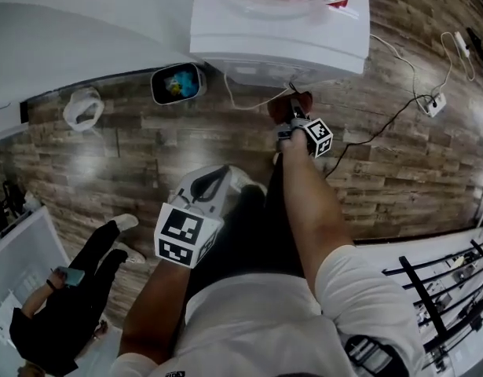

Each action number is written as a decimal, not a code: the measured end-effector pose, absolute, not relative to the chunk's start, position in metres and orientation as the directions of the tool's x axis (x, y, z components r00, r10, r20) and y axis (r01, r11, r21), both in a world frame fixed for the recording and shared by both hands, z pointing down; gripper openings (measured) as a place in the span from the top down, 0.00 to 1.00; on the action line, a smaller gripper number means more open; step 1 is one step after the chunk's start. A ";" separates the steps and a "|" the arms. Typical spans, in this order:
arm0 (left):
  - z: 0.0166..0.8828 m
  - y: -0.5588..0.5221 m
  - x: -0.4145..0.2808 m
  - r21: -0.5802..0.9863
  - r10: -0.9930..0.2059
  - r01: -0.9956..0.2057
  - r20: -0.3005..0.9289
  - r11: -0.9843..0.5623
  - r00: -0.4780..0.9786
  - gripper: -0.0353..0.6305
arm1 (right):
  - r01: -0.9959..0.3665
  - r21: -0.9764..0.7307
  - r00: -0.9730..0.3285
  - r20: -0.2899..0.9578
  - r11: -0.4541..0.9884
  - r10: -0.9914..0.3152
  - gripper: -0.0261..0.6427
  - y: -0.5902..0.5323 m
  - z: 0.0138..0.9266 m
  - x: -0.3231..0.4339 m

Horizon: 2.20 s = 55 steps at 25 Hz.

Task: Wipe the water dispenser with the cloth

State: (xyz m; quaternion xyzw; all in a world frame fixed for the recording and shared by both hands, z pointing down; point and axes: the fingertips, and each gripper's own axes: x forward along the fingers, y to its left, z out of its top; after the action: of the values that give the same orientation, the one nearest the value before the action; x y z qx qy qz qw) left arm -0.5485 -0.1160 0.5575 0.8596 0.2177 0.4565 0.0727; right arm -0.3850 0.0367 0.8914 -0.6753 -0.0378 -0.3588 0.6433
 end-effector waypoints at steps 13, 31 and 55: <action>0.572 -0.133 -0.546 0.315 0.424 0.294 0.768 -0.903 0.480 0.96 | 0.470 -0.874 0.779 0.478 -0.124 -0.406 0.88 0.026 0.899 -0.372; 0.516 -0.137 -0.546 0.316 0.452 0.327 0.703 -0.890 0.549 0.96 | 0.149 -0.986 0.927 0.111 0.079 -0.357 0.88 0.021 0.684 -0.342; 0.486 -0.160 -0.566 0.325 0.452 0.314 0.655 -0.892 0.606 0.96 | -0.165 -0.980 0.919 -0.193 0.108 -0.344 0.88 0.026 0.471 -0.338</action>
State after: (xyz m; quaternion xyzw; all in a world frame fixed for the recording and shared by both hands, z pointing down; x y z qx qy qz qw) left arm -0.5657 -0.1601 0.4856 0.8918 0.2148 0.3883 0.0885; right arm -0.3377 0.0259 0.4705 -0.6650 0.1915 -0.0620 0.7192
